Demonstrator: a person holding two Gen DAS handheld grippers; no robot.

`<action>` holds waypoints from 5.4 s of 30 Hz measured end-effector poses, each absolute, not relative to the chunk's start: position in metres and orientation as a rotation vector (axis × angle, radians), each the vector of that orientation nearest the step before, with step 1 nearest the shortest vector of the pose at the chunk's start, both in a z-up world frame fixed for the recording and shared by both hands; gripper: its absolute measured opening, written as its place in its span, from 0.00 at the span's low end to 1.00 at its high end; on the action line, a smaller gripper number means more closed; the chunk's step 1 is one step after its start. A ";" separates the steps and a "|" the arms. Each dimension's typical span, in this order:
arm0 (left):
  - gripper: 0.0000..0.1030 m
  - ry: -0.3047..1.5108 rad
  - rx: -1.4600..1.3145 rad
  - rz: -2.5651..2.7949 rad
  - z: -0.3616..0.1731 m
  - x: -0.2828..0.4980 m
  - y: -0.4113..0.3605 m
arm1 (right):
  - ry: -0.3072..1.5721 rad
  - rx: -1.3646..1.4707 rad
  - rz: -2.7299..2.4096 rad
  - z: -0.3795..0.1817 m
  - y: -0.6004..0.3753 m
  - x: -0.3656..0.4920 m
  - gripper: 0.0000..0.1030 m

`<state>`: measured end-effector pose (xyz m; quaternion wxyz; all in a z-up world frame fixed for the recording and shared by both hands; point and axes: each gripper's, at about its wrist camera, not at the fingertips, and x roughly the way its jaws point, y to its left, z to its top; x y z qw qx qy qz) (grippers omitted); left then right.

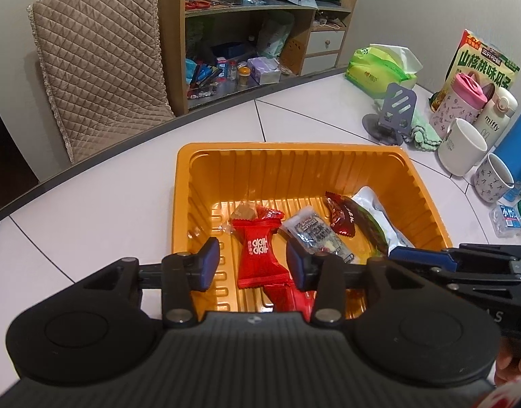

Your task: Organize snacks

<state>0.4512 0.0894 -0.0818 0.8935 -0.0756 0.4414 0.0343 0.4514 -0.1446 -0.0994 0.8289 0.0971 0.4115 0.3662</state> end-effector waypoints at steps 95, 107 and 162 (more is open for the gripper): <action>0.66 0.906 -0.210 0.097 0.016 0.002 -0.017 | 0.878 0.089 0.608 -0.004 -0.233 0.031 0.77; 0.66 0.911 -0.207 0.086 0.016 0.007 -0.020 | 0.879 0.090 0.599 -0.004 -0.237 0.033 0.77; 0.66 0.915 -0.207 0.069 0.012 0.015 -0.023 | 0.881 0.093 0.592 -0.004 -0.241 0.036 0.77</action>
